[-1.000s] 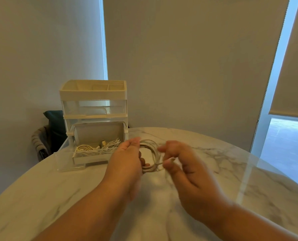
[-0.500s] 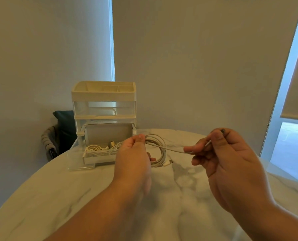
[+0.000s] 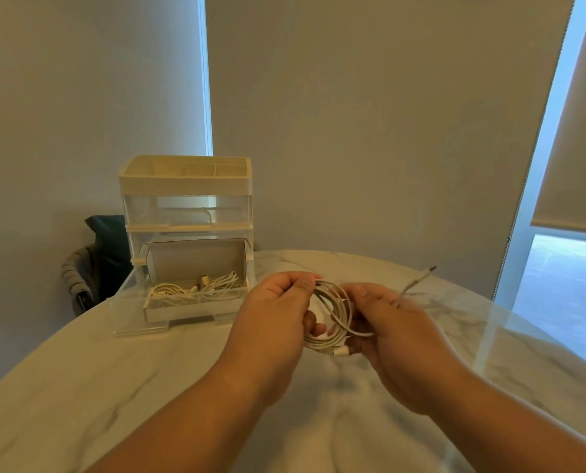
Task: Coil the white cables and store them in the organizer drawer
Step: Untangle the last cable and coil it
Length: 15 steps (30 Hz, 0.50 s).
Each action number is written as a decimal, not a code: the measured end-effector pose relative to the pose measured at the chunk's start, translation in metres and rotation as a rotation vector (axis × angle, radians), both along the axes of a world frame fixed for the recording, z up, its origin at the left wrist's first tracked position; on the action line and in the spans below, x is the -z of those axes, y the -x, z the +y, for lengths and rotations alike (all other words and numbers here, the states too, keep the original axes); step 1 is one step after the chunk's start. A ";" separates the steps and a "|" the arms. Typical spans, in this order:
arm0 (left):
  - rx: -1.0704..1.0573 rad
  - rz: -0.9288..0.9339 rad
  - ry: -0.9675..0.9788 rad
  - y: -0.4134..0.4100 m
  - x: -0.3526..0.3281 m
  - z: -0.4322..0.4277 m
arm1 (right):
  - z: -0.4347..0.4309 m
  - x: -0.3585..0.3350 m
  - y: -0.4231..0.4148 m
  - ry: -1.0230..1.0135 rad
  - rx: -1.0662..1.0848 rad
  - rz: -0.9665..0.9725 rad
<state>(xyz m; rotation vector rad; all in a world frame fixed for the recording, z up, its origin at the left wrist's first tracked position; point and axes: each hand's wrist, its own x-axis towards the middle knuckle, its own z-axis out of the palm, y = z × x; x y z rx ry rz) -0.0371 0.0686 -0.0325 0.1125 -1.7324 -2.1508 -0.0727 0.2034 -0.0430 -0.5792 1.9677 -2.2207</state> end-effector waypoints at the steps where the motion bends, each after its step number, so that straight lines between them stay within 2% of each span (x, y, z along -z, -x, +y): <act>1: 0.033 -0.009 -0.004 -0.001 0.000 0.000 | 0.002 -0.001 0.002 0.040 -0.019 -0.034; 6: 0.186 -0.040 0.121 -0.007 -0.002 0.002 | 0.004 0.000 0.007 0.057 0.078 -0.074; 10: 0.248 -0.113 0.086 -0.007 -0.006 -0.002 | 0.007 0.001 0.013 0.051 0.192 -0.078; 12: 0.218 -0.125 0.067 -0.007 -0.005 0.000 | 0.007 0.000 0.014 0.069 0.191 -0.079; 15: 0.116 -0.095 0.155 -0.006 0.001 0.005 | 0.008 0.001 0.017 0.079 0.252 -0.082</act>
